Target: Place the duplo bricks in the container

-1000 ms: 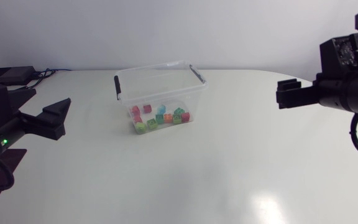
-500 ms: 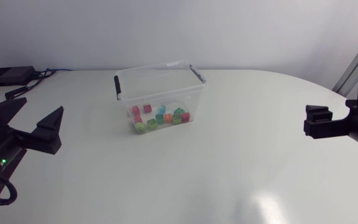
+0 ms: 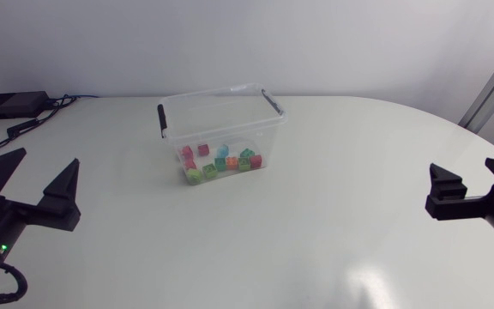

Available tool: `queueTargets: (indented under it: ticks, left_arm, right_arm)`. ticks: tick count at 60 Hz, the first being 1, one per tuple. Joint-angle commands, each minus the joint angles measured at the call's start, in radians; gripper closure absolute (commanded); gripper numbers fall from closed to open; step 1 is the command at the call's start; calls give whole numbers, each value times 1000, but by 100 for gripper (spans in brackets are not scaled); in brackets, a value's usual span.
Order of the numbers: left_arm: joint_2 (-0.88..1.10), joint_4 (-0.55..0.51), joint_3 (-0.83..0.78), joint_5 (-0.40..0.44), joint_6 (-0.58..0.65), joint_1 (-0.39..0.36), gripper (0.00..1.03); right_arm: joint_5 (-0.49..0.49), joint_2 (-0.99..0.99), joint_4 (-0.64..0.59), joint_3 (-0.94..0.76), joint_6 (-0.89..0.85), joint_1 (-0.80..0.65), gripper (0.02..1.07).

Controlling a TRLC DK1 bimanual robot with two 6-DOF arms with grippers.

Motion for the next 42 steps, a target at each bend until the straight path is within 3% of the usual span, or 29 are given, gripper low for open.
queueTargets:
  ticks: [1,42]
  left_arm:
    - [-32,-14,-38,-2,-44,8,4]
    - [-287,-173,-173,-1,-253,22,5]
  right_arm:
    - [-21,-40,30,-56,20,-16,6]
    - [-271,-384,257,-414,158,-119,6]
